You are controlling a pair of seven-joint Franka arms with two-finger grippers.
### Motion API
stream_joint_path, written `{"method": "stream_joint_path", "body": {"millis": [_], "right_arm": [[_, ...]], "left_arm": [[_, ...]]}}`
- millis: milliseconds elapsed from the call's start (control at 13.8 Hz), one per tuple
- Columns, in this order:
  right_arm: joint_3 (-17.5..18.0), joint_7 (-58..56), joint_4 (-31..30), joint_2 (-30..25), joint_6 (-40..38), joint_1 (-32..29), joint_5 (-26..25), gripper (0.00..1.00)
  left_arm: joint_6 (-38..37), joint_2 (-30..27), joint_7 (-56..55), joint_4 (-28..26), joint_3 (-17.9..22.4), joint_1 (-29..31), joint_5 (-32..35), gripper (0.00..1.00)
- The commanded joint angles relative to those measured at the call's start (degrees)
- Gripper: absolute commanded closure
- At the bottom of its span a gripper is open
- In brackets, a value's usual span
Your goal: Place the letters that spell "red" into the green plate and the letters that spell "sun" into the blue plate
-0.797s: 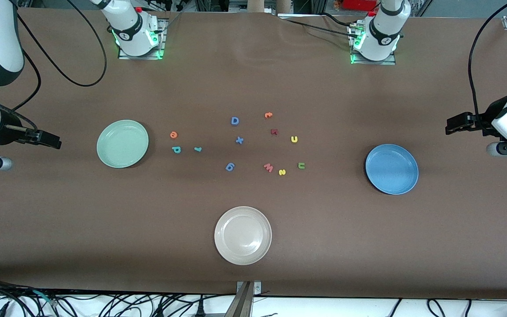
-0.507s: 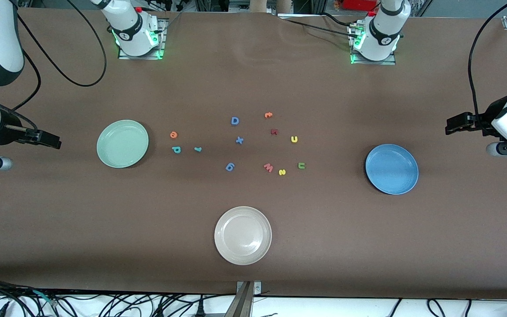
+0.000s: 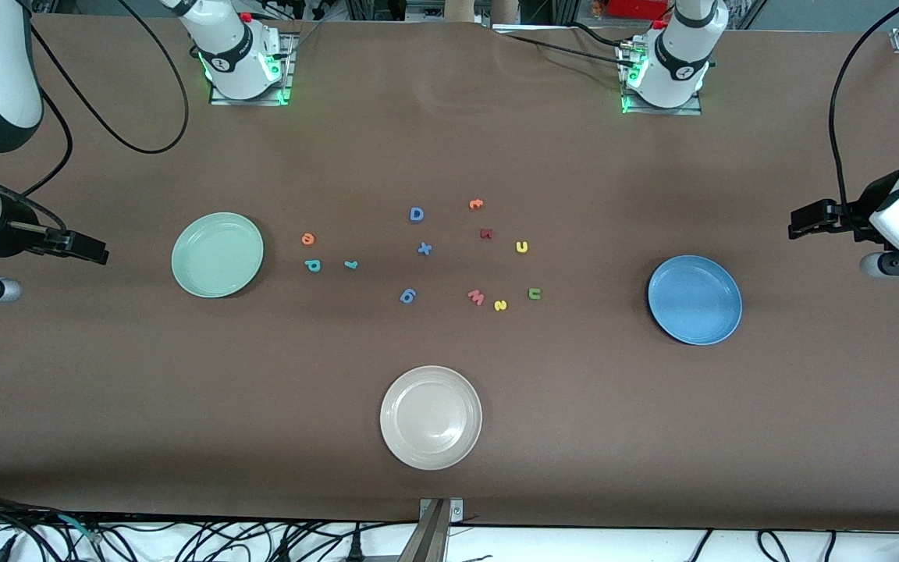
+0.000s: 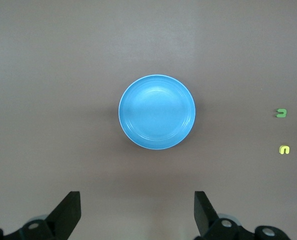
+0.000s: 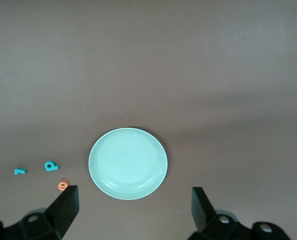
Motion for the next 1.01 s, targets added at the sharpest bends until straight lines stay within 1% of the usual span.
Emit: {"method": "stream_joint_path", "body": {"millis": [0,942], "right_arm": [[-0.03,0.8,-0.59,-1.01,0.1,0.36,-0.96,0.0],[-0.11,0.44,-0.68,-1.01,-0.51,0.36,-1.05,0.0]], "left_arm": [[-0.46,0.88,0.59,1.61,0.12,-0.21,-1.14,0.0],[-0.46,0.97,0.59,1.61,0.12,-0.21,-1.23,0.0]]}}
